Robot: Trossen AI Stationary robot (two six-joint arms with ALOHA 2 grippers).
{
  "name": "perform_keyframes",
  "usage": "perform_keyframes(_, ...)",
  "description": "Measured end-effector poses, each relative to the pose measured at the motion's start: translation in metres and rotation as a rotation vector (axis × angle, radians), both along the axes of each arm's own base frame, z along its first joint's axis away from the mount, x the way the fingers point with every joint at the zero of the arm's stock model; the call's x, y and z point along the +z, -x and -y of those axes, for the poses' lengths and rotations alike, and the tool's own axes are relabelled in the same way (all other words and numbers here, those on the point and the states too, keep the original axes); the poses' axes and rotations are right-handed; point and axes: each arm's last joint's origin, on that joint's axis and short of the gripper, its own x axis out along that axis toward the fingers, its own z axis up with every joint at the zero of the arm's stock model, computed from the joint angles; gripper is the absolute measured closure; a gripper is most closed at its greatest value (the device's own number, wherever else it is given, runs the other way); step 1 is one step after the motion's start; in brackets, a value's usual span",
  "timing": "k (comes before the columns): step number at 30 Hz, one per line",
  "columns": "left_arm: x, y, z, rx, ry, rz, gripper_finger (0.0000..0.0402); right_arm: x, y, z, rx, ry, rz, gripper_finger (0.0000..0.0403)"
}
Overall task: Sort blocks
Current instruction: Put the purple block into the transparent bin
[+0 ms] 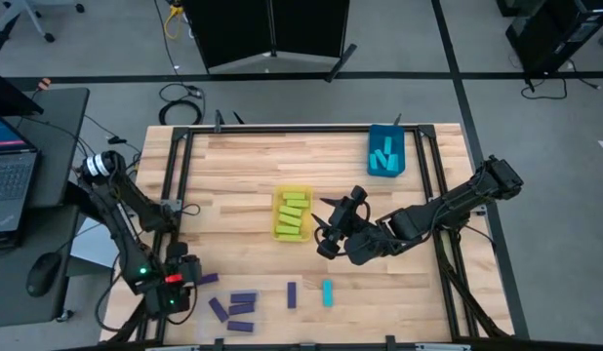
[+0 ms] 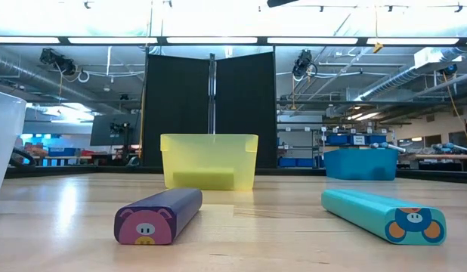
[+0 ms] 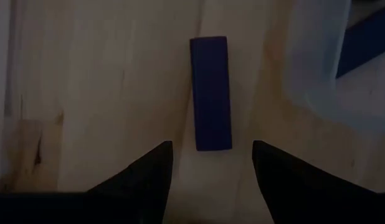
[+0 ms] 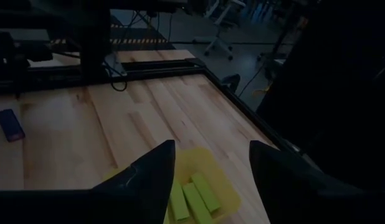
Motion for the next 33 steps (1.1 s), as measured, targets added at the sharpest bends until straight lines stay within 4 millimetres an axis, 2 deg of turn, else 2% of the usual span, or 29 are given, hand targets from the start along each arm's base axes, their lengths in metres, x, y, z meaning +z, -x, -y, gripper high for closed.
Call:
perform_keyframes(10, -0.022, 0.0, 0.008, 0.012, -0.01, -0.027, 0.0174, 0.0, 0.0, -0.001, 0.004, 0.001, 0.0, 0.0188)
perform_keyframes(25, -0.04, -0.004, 0.017, 0.017, -0.052, -0.029, 0.0174, 0.0, 0.0, -0.001, 0.004, 0.0, 0.002, 0.0193)
perform_keyframes(33, -0.042, -0.004, 0.018, 0.02, -0.06, -0.026, 0.0175, 0.0, 0.0, -0.001, 0.004, 0.0, 0.002, 0.0197)
